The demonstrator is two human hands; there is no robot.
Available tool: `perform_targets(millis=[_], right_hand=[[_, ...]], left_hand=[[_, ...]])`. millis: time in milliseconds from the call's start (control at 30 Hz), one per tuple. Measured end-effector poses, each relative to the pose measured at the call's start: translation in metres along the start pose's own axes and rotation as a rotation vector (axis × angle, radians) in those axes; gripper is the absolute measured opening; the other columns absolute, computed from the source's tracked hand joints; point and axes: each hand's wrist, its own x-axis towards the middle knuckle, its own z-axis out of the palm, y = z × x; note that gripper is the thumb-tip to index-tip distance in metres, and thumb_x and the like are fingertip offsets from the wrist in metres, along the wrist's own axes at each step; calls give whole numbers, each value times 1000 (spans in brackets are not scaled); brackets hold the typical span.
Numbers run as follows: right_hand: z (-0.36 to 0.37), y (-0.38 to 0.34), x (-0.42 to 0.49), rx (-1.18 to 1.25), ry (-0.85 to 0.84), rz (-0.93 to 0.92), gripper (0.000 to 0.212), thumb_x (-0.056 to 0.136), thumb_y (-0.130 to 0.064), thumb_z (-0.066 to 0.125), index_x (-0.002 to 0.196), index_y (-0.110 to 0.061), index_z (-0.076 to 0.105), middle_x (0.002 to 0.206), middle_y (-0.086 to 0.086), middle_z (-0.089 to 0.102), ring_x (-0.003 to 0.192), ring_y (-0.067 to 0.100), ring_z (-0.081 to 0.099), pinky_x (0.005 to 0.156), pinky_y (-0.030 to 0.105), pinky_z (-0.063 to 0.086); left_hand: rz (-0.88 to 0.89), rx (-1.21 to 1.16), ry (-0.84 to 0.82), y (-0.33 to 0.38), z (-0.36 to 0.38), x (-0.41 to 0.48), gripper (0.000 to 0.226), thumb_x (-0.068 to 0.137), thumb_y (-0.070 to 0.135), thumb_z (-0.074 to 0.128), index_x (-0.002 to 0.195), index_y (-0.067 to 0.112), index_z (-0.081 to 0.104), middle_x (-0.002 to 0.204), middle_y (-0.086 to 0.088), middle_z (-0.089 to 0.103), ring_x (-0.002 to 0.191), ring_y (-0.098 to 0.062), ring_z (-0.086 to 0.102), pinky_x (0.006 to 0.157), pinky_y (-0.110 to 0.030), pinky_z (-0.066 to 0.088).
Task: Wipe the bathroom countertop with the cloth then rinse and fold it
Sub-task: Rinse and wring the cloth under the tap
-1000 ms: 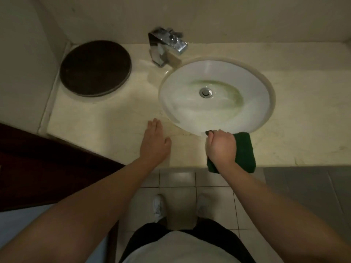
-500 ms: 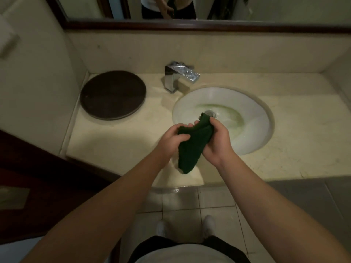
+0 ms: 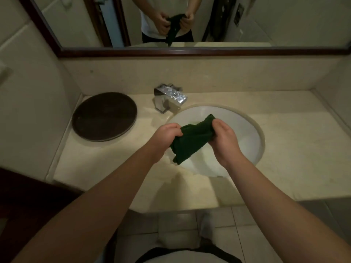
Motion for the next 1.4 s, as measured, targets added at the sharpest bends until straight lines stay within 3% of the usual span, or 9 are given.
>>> perform_targets(millis=[133,233,367,600,733,867,1000,1200,1400], right_hand=[[-21,-12,34,-46,-11,8,25,100,-20,48,90,-11,68,86,8,64,86,21,61,80,37,52],[-32,-23,60,-79,-6,47,24,100,-23,49,92,-11,68,90,10,66,89,24,64,84,40,55],[-50,-29,92,-105,-29,80,22,96,-23,50,85,-13,66,88,10,61,90,27,60,92,52,52],[-60,-25,126,-288,-118,77,18,97,-30,49,102,-21,63,102,2,65,104,24,61,90,40,53],[-51,-13,124,-567,-124,34,59,78,-66,57,119,-26,44,117,1,49,106,20,55,88,38,53],[-43,-13,118,-409,-395,221,28,95,-40,57,106,-14,58,92,2,65,82,18,66,64,23,53],[-53,-5,137,-455,-245,148,11,96,-27,58,90,-17,58,78,4,60,68,19,57,62,31,50],[-17,-1,142,-727,-635,-49,34,89,-27,63,123,-22,58,112,4,65,97,20,66,83,38,58],[-4,1,167,-734,-571,-99,19,93,-14,59,80,-23,69,66,-11,64,62,4,59,63,24,48]], left_hand=[[-9,64,146,20,17,31,6,82,14,59,83,14,65,92,-15,62,99,-36,61,92,-49,51],[-29,74,143,34,30,49,37,70,30,67,103,12,67,100,-13,70,101,-30,67,96,-51,51],[-125,-193,65,50,49,64,32,88,28,62,111,5,62,110,-17,66,109,-29,64,102,-46,46],[-305,-380,98,54,64,78,35,83,14,55,117,4,58,110,-16,62,105,-29,62,85,-39,52],[-333,-359,130,55,70,86,27,92,19,56,117,9,58,99,-10,67,91,-23,66,68,-31,51],[-263,-266,124,51,69,95,10,92,15,57,99,9,60,95,-8,68,86,-20,67,69,-29,50],[-195,-265,205,47,40,99,8,94,15,53,90,13,59,92,-10,60,87,-22,61,69,-31,50],[-54,-38,115,48,32,99,16,98,18,51,84,19,59,86,-6,63,79,-18,62,65,-27,50],[-25,108,132,42,-6,104,12,97,26,54,94,16,60,83,-1,62,70,-9,61,58,-17,46]])
